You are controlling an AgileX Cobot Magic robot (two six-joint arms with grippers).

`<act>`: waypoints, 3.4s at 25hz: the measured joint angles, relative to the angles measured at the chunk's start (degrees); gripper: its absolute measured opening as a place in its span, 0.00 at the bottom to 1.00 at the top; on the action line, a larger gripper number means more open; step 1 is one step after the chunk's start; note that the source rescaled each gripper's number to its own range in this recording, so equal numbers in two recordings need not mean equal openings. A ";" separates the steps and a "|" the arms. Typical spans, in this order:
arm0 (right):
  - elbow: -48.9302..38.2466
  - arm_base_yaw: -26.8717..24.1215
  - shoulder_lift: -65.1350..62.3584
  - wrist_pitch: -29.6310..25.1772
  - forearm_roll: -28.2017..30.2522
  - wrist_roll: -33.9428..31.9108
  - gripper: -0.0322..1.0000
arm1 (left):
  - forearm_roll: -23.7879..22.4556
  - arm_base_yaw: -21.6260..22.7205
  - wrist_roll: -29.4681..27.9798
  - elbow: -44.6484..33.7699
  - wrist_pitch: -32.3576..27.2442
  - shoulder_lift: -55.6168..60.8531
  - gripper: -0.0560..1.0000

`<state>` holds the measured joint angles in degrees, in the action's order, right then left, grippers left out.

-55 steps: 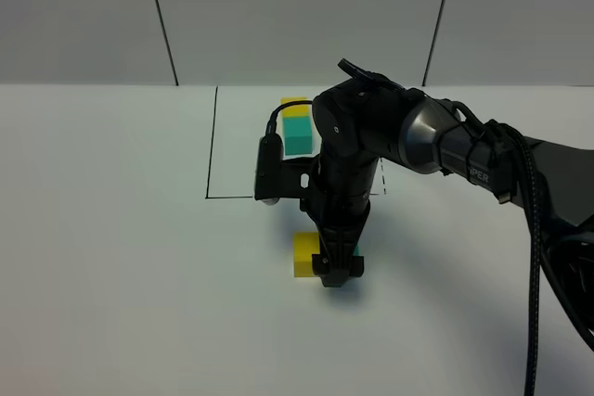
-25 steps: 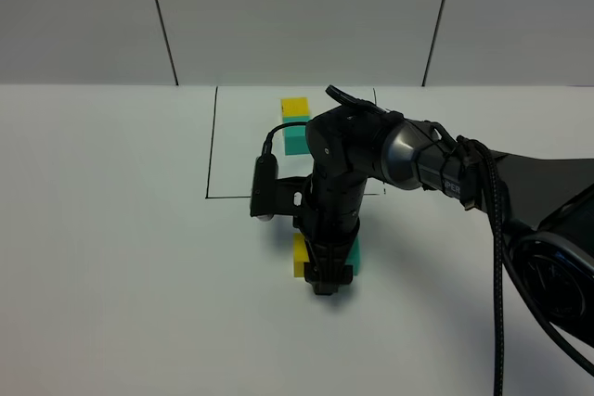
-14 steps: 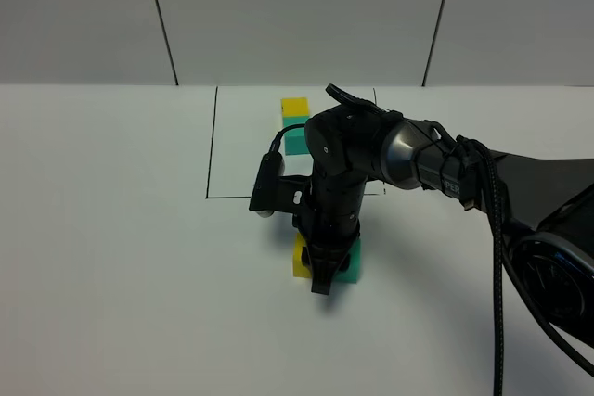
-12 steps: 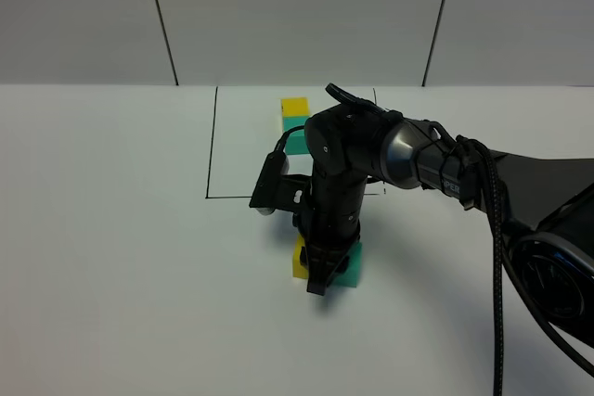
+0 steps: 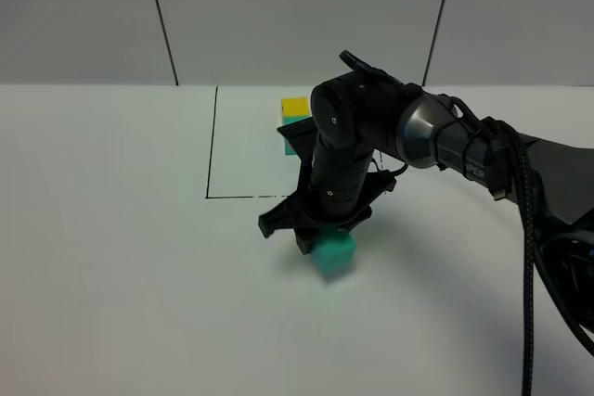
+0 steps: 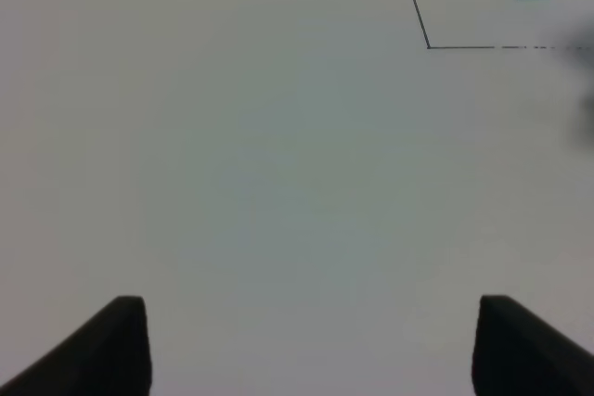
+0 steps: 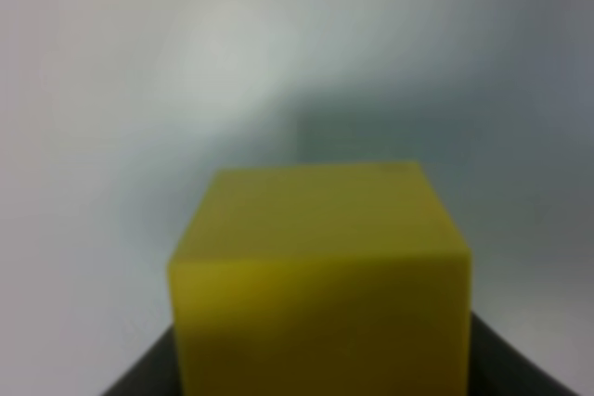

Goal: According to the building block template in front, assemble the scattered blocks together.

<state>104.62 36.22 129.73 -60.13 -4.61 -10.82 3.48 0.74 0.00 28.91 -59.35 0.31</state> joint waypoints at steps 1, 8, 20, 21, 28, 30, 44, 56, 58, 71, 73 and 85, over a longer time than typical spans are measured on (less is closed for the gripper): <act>0.04 0.00 -0.24 0.09 0.04 -6.35 0.05 | 0.00 0.00 0.00 0.00 0.00 0.00 0.61; 0.04 0.00 -0.31 3.32 0.39 -22.16 0.05 | 0.00 0.00 0.00 0.00 0.00 0.00 0.61; 0.04 0.73 2.32 5.15 2.61 -25.88 0.05 | 0.00 0.00 0.00 0.00 0.00 0.00 0.61; 0.04 0.98 2.47 5.21 3.04 -25.88 0.05 | 0.00 0.00 0.00 0.00 0.00 0.00 0.61; 0.04 2.95 3.01 4.98 3.96 -26.10 0.05 | 0.00 0.00 0.00 0.00 0.00 0.00 0.61; 0.04 3.26 3.06 4.37 3.96 -26.49 0.05 | 0.00 0.00 0.00 0.00 0.00 0.00 0.61; 0.04 3.50 5.50 3.91 6.55 -29.04 0.05 | 0.00 0.00 0.00 0.00 0.00 0.00 0.61; 0.04 3.50 5.50 4.64 4.93 -24.75 0.05 | 0.00 0.00 0.00 0.00 0.00 0.00 0.61; 0.04 3.50 5.50 5.06 3.98 -24.40 0.07 | 0.00 0.00 0.00 0.00 0.00 0.00 0.61; 0.31 3.67 5.44 5.39 5.70 -22.84 1.00 | 0.00 0.00 0.00 0.00 0.00 0.00 0.61; 0.31 3.61 5.20 5.39 5.36 -22.45 1.00 | 0.00 0.00 0.00 0.00 0.00 0.00 0.61; 0.48 2.48 -7.45 3.21 8.28 -18.11 1.00 | 0.00 0.00 0.00 0.00 0.00 0.00 0.61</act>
<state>105.10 38.70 122.28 -56.92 3.67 -28.93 3.48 0.74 0.00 28.91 -59.35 0.31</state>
